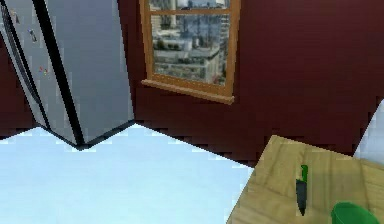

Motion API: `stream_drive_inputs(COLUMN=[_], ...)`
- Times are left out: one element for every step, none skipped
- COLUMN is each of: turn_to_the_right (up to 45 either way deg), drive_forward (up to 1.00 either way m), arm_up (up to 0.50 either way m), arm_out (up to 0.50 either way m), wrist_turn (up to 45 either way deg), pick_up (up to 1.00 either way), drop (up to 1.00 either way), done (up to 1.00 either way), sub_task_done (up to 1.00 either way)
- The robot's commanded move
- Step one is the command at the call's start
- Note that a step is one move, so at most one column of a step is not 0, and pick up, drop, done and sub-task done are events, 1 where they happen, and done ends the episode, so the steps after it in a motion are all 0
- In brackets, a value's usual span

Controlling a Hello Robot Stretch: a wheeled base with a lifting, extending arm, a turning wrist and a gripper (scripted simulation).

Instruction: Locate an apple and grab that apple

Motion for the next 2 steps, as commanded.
stream_drive_inputs(turn_to_the_right=[0.0,0.0], drive_forward=[0.00,0.00], arm_up=[0.10,0.00], arm_out=[0.00,0.00], wrist_turn=[0.0,0.0], pick_up=[0.00,0.00], drop=[0.00,0.00], done=[0.00,1.00], sub_task_done=[0.00,0.00])
